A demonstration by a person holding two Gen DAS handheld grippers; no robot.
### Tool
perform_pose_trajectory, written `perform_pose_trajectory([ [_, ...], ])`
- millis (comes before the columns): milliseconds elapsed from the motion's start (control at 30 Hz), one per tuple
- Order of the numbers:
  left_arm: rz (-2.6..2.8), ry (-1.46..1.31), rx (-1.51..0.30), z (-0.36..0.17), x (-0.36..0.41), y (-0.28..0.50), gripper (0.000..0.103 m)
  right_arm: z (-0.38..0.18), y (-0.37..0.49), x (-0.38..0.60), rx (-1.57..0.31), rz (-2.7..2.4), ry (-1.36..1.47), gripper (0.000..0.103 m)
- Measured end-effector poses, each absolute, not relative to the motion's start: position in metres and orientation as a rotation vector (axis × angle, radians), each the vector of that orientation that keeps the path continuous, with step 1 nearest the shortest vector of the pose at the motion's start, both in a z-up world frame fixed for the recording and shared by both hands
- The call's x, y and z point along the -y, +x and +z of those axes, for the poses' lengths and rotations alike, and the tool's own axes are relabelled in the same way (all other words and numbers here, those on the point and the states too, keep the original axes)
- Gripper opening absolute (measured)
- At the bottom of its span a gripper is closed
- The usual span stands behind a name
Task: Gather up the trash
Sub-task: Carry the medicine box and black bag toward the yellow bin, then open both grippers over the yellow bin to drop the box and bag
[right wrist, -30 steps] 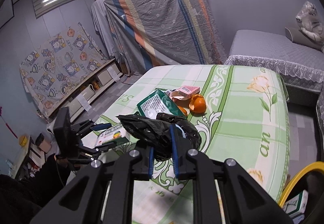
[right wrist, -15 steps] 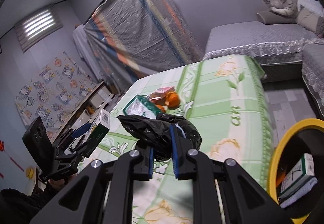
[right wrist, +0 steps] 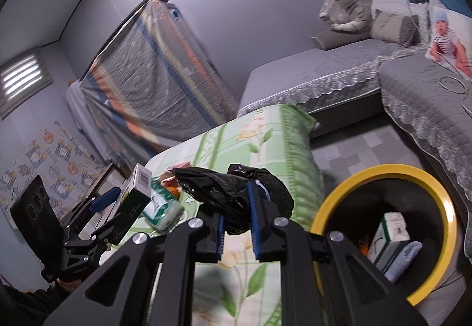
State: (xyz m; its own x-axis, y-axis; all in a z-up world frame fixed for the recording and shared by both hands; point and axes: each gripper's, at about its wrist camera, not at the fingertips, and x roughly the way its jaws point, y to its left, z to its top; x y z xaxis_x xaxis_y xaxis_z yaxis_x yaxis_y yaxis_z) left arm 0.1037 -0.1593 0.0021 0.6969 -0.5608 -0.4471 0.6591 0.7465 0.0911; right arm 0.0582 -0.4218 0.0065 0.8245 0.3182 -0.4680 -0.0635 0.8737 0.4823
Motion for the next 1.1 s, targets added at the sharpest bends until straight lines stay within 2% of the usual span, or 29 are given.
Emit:
perform_pose_trajectory([
  [500,-0.836,0.318,-0.451,-0.022,0.28,0.123,0.066,-0.036,0.04,0.508,-0.557,-0.033,0.541,0.013],
  [1100,-0.893,0.343,-0.495,-0.051,0.339,0.133,0.066,-0.089,0.032,0.56,-0.597,-0.148,0.653,0.013],
])
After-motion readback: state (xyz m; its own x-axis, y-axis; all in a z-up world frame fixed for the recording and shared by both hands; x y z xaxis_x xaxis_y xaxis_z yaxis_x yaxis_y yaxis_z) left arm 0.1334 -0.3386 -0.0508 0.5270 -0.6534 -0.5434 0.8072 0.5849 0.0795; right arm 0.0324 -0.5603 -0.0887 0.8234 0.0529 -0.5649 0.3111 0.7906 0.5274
